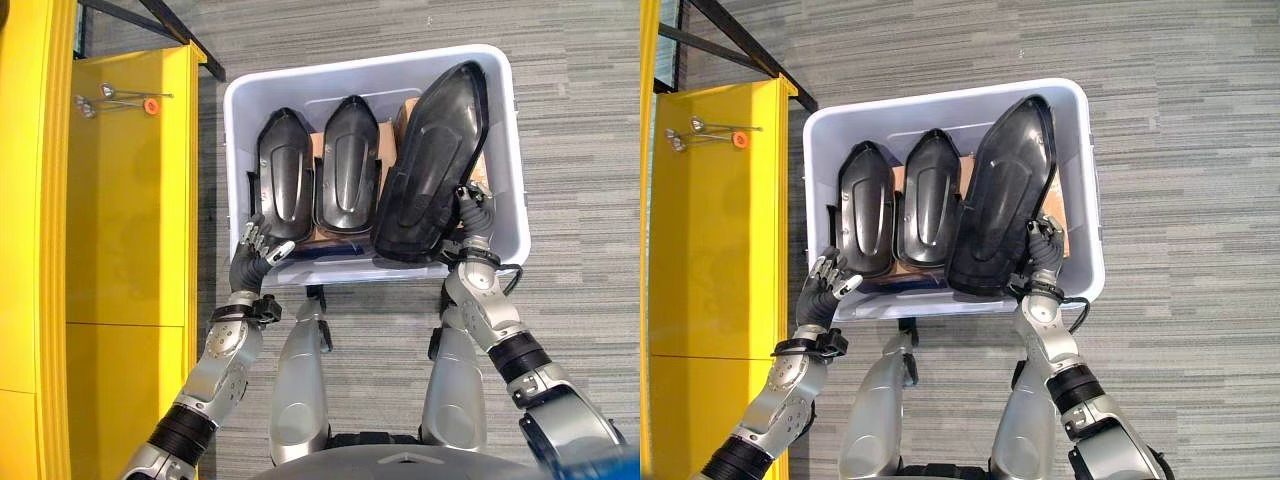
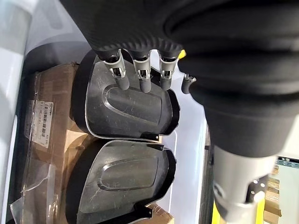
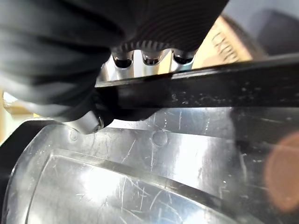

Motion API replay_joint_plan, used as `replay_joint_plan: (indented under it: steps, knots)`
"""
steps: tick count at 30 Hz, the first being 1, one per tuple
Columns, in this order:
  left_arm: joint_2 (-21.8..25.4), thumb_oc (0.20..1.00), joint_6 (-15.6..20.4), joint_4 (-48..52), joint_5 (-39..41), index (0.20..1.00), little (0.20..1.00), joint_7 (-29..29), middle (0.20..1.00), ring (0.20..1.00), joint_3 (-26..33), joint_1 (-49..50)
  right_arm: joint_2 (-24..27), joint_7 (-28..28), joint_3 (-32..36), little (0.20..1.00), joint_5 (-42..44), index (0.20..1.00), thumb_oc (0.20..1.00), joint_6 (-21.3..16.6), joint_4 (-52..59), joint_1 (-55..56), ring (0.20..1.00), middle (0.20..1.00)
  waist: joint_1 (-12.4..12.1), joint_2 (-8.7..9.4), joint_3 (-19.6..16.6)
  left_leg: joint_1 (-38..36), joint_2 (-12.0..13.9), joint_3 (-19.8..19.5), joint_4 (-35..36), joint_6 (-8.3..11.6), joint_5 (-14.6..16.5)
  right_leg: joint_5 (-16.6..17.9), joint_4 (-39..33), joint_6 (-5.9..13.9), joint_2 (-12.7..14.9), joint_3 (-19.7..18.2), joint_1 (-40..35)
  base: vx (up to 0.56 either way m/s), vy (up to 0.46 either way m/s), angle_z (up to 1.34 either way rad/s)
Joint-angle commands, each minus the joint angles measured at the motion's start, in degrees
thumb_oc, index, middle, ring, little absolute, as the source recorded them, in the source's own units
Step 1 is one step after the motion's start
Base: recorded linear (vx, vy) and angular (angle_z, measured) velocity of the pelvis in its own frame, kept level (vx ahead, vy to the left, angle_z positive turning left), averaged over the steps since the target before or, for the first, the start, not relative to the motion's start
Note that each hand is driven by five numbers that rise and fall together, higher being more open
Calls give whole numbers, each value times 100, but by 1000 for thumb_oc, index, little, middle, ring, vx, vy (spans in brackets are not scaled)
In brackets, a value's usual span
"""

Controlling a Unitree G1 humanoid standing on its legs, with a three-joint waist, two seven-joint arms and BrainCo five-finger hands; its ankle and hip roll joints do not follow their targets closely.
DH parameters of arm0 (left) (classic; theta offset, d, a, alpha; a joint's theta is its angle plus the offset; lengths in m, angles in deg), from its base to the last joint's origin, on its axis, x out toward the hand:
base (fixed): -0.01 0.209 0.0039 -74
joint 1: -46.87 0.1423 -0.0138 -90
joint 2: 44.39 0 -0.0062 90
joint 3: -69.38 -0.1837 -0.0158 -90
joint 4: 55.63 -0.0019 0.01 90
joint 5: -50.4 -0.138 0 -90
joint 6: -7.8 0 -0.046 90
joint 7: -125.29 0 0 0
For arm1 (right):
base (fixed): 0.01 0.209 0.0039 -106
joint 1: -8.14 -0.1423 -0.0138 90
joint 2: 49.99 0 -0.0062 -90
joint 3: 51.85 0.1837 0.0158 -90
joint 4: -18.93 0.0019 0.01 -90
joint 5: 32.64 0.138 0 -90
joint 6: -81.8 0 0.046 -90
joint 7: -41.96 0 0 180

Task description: Move parts from the plastic box to the shelf.

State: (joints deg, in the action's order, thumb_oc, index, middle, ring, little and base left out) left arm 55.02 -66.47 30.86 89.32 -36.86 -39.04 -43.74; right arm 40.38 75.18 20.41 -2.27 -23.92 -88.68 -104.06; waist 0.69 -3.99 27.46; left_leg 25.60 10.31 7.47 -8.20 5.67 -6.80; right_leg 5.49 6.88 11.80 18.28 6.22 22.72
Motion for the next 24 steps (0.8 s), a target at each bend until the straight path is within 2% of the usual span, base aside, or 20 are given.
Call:
replay_joint_plan:
  steps: [1,7,9,13,20,24]
  knots:
    - [256,1000,119,504,37,1000,1000,-62,1000,1000,371,328,-40,-260,161,200,162,200,200,-559,856,77,200,200,-32,247,-176,-40,114,-240,-619,10,679,-357,300,-201,-7,-41,-171,0,0,0]
    - [235,1000,70,463,1,1000,1000,-138,1000,1000,471,364,100,-464,141,200,215,200,200,-539,1157,244,200,200,-26,292,-282,-223,146,-246,-545,34,665,-386,278,-204,-32,-40,-330,0,0,0]
    - [196,1000,41,419,1,1000,1000,-214,1000,1000,526,376,192,-686,101,200,336,200,200,-515,1335,366,200,200,-25,341,-378,-409,186,-248,-480,53,653,-414,251,-205,-52,-33,-480,40,-25,-3]
    - [163,1000,-104,367,-24,1000,1000,-416,1000,1000,651,509,463,-1190,119,200,589,200,200,-361,1619,811,200,200,-4,407,-645,-914,241,-286,-83,88,504,-507,229,-185,-64,31,-859,75,-43,-2]
    - [144,1000,-196,358,-102,1000,1000,-629,1000,1000,881,719,655,-1555,362,200,666,200,200,-195,1806,1331,200,200,48,415,-1061,-1405,274,-274,356,119,333,-596,195,-163,-116,175,-1221,56,-34,6]
    - [30,1000,-285,321,-140,1000,1000,-780,1000,1000,1171,921,721,-1858,571,200,789,200,200,-63,1927,1694,200,200,92,444,-1462,-1824,460,-234,408,161,365,-769,208,-168,-256,212,-1565,85,-80,-1]
